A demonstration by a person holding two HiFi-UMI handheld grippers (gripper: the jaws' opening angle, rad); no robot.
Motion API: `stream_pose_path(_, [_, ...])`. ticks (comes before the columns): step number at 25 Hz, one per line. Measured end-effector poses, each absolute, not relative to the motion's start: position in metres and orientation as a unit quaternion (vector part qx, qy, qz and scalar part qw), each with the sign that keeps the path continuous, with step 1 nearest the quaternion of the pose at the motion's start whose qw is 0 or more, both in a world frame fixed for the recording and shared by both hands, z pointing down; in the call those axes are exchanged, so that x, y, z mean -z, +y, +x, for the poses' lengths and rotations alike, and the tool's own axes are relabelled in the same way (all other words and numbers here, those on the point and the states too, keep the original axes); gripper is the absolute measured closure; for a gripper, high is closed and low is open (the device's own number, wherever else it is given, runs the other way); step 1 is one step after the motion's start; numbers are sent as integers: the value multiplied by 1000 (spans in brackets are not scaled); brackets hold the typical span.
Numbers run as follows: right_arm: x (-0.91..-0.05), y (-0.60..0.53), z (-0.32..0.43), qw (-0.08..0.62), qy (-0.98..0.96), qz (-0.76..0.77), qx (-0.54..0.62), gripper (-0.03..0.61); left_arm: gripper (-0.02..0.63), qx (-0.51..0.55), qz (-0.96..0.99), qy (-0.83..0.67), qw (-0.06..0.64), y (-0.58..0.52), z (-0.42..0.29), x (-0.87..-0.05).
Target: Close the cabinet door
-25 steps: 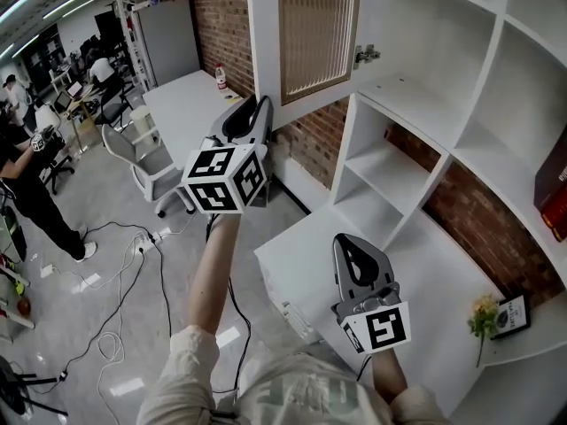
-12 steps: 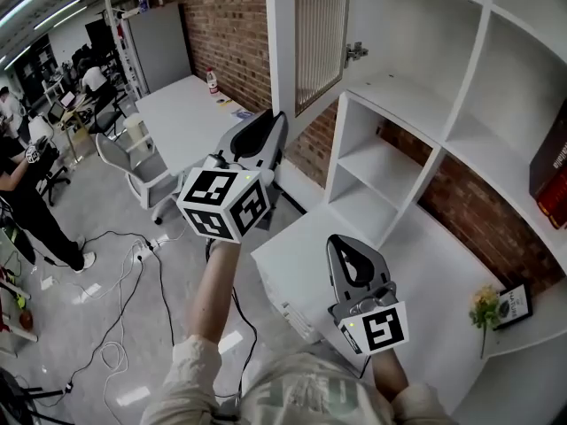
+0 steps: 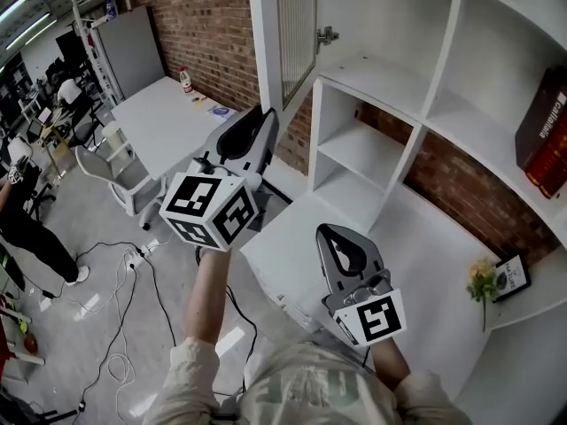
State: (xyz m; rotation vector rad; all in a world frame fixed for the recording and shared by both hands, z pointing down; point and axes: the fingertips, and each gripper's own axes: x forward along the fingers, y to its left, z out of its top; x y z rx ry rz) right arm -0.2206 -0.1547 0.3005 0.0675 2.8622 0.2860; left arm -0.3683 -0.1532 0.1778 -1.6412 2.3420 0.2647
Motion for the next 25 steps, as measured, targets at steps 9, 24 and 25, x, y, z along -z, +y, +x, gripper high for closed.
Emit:
stream_pose_path(9, [-306,-160,-211,124,988,5,-93,561,534,-90,-591,791,131,-165,-357,-178])
stream_pose_path(24, [-313,-191,-180,111,989,-63,-81,561,520,-94,-610,772,151,-199,-323,-177])
stream_pose_path(25, [-313,-191,-178,111,988,-65,-82,561,520,-93,-612,771,151,-203,-321,-177])
